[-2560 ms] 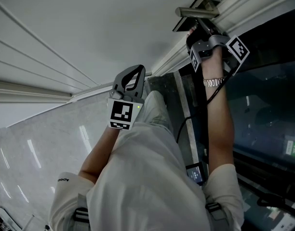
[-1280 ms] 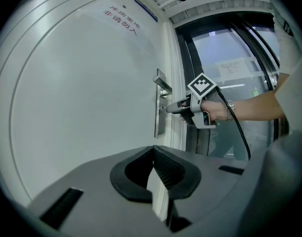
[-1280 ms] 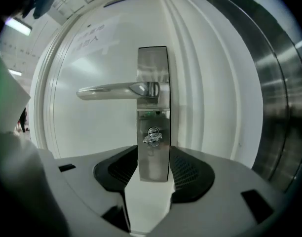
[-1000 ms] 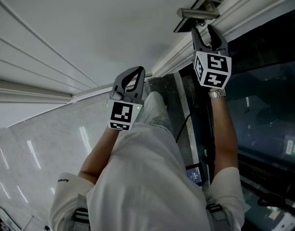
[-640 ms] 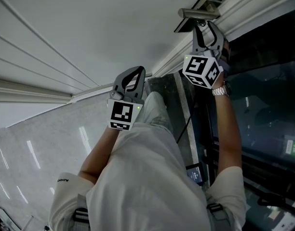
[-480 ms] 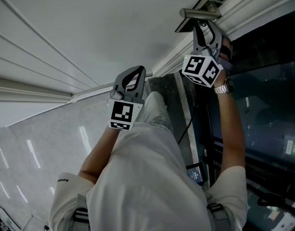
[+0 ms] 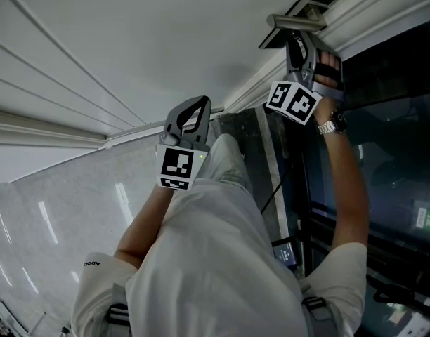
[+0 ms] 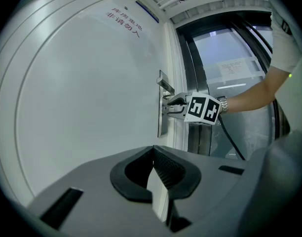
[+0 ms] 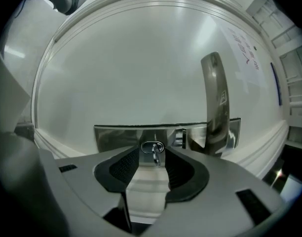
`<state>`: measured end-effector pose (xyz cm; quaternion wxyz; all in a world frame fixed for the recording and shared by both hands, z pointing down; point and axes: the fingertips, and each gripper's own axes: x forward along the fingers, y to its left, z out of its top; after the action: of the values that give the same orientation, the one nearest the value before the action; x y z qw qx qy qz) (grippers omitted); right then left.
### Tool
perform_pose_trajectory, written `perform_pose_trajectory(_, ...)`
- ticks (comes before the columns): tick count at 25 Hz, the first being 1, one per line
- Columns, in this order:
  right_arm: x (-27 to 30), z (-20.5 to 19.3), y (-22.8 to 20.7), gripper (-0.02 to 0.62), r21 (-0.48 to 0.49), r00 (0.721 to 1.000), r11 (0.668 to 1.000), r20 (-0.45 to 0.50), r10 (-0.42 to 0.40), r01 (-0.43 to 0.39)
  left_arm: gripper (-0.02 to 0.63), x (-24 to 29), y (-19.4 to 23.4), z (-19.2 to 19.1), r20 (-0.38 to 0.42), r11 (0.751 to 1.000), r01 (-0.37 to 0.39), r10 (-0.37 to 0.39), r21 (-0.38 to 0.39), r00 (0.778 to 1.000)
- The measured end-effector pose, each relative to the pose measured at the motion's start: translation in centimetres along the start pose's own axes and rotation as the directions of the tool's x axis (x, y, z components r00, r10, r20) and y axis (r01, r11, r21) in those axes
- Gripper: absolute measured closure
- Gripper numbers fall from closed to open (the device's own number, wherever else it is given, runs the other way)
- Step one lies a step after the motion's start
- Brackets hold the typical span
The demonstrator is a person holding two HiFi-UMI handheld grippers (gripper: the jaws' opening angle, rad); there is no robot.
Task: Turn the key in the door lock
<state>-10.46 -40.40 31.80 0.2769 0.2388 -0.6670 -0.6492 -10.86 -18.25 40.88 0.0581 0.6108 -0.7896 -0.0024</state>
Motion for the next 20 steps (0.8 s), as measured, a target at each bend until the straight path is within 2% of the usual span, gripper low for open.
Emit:
perform_pose_trajectory(7,0.2,-0.6,-0.5,0.535,-0.071,0.993,0.991,-0.005,-0.116,0.116,0.597,0.2,0.3,-0.1,-0.001,1.0,-0.006,0.006,0.0,1.0)
perform_pose_trajectory(12,0.4,-0.4,-0.4,0.543,-0.101,0.99,0.985,0.015,-0.138,0.138,0.597,0.5,0.1,-0.1,-0.002,1.0,-0.002,0.002,0.0,1.0)
perform_pose_trajectory(16,0.3,-0.3,-0.6,0.578,-0.122,0.986,0.978,0.027,-0.166,0.168,0.597,0.8,0.1,-0.3,-0.007,1.0,-0.001,0.001,0.0,1.0)
perform_pose_trajectory(20,0.4,-0.3,-0.7,0.58,-0.098,0.987,0.983,0.029,-0.155,0.157,0.597,1.1,0.1,-0.3,-0.008,1.0,-0.001,0.001,0.0,1.0)
